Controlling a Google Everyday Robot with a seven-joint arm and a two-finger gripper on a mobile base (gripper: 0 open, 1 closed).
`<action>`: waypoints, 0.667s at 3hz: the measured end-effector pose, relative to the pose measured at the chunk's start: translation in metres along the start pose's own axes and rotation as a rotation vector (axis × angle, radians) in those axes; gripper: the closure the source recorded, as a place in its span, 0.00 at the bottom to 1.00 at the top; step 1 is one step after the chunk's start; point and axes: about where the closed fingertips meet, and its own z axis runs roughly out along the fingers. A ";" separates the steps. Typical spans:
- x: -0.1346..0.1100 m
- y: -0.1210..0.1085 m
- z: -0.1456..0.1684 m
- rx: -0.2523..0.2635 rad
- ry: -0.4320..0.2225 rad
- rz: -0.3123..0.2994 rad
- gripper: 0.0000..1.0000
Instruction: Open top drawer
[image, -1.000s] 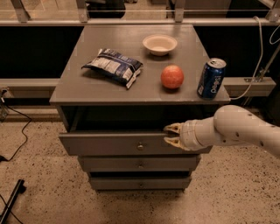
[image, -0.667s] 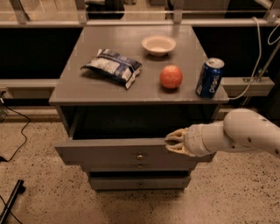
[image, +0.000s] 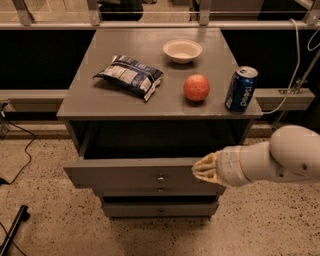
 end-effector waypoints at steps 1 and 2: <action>-0.004 0.007 -0.013 -0.004 -0.005 0.007 0.52; -0.006 0.008 -0.013 -0.006 -0.006 0.005 0.28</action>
Offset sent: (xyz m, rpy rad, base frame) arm -0.0132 -0.0054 0.0094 0.0069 0.0080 -0.0012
